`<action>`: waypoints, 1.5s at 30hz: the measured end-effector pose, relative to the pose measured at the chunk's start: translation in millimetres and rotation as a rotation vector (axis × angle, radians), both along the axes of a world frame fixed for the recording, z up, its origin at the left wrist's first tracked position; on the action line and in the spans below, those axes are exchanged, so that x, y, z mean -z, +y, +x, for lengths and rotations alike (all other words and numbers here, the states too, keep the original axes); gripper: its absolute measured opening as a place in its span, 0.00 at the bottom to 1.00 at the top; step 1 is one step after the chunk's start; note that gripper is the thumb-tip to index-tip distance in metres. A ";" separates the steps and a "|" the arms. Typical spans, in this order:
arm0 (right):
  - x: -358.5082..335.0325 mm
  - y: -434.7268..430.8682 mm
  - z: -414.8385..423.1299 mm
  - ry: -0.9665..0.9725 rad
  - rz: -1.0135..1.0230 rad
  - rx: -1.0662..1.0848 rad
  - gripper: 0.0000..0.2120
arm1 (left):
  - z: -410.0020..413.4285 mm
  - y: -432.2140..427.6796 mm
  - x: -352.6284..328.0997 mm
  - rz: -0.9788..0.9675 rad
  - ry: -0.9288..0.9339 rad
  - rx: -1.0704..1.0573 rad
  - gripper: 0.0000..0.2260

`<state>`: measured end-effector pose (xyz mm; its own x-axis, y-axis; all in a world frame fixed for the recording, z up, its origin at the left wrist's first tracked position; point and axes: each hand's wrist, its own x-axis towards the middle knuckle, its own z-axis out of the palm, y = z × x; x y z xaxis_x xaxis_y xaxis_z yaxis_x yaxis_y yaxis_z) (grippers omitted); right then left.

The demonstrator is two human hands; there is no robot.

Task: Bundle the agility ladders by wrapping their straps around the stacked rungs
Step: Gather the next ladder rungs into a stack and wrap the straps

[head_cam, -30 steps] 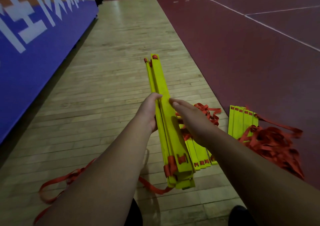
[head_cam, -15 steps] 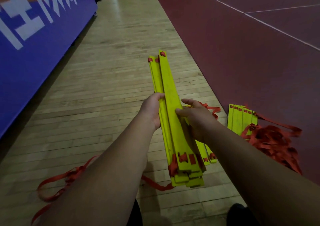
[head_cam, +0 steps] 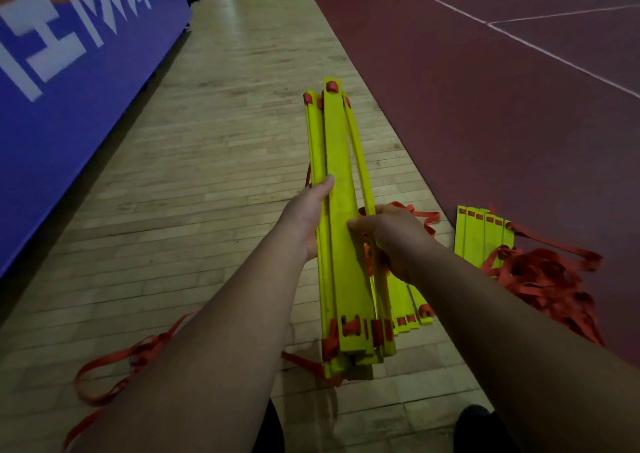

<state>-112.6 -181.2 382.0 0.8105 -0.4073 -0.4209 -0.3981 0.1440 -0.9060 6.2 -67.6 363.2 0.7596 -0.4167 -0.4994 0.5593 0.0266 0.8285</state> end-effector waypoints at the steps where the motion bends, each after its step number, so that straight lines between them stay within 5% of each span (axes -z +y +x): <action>1: -0.6 0.7 -0.6 -0.012 -0.006 -0.006 0.11 | -0.5 -0.2 -0.3 -0.006 -0.002 0.005 0.27; 4: -3.1 3.6 -1.3 -0.028 -0.001 -0.013 0.09 | 3.4 -3.5 7.4 0.037 -0.022 -0.011 0.39; 16: 5.3 7.2 -1.6 -0.060 -0.204 -0.132 0.14 | 3.3 -1.2 3.1 -0.050 0.096 -0.001 0.24; 21: 3.1 6.3 0.0 -0.043 -0.297 -0.129 0.20 | 16.2 -6.1 20.1 0.061 -0.054 -0.085 0.35; 23: 2.4 5.5 -1.1 -0.025 -0.279 -0.106 0.17 | 22.4 -7.3 26.2 0.114 -0.169 -0.095 0.42; 30: -0.6 9.5 -3.3 0.017 -0.049 -0.058 0.13 | -8.2 0.3 -8.2 0.286 -0.588 -0.058 0.10; 42: -14.4 7.5 -2.7 0.193 0.221 0.135 0.03 | 7.4 10.1 -10.3 0.278 -0.477 -0.058 0.24; 45: -13.5 5.4 -1.6 0.198 0.252 0.173 0.04 | 7.9 10.5 -13.6 0.286 -0.494 -0.030 0.18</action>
<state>-114.2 -175.8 395.5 0.6313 -0.3944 -0.6677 -0.5128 0.4336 -0.7409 14.1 -57.1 376.8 0.9409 -0.2922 -0.1714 0.1059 -0.2270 0.9681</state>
